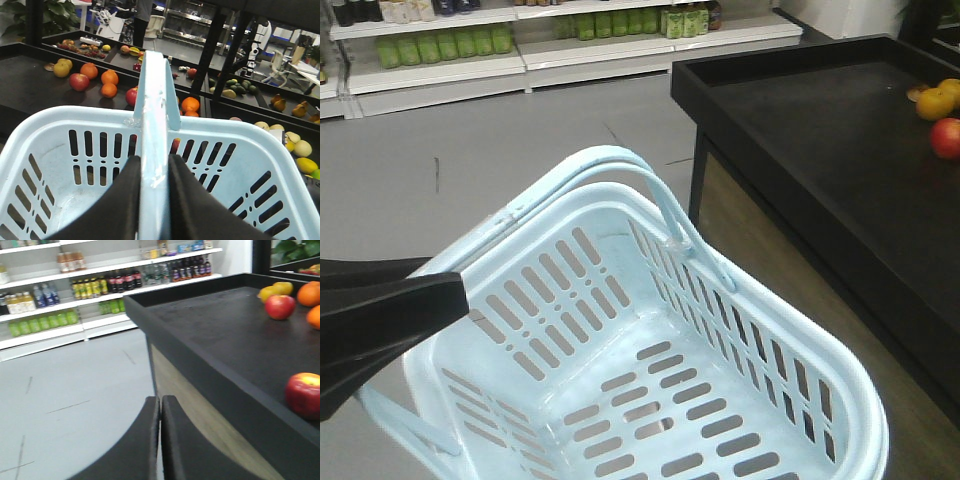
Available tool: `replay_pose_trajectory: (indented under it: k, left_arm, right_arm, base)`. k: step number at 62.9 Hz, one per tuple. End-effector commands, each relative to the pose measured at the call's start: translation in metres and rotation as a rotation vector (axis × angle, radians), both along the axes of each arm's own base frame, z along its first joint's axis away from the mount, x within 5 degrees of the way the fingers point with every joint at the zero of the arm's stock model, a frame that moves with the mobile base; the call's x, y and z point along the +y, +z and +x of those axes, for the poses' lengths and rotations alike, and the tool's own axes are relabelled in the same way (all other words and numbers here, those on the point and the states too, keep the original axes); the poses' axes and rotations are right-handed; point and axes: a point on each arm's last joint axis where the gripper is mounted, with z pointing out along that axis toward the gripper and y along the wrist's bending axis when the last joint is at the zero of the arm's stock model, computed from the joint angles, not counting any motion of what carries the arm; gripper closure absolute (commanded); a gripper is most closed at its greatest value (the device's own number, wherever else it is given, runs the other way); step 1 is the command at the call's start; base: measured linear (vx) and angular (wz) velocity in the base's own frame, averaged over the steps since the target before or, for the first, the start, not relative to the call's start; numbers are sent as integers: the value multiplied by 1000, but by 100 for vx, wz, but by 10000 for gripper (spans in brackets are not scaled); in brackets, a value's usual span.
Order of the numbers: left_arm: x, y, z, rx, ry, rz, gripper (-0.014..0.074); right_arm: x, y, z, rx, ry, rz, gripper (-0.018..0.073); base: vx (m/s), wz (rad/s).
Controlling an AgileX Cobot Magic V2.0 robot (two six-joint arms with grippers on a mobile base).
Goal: Pick three apples into basket with both arms
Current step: 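Drive the base with the held basket toward the apple table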
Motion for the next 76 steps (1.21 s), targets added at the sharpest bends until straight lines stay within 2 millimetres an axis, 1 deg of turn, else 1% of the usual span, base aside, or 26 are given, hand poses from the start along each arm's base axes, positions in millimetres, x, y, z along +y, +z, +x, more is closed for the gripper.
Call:
replay_pose_trajectory:
  k: [1, 36, 76]
  left_arm:
    - [2, 9, 1, -40, 34, 2, 602]
    - [2, 9, 1, -40, 34, 2, 602]
    - [2, 9, 1, -40, 34, 2, 602]
  right_arm:
    - [1, 3, 0, -75, 9, -17, 564]
    - [1, 3, 0, -75, 9, -17, 564]
    - [1, 3, 0, -75, 9, -17, 564]
  base:
    - [-5, 40]
    - [1, 38]
    - [12, 56]
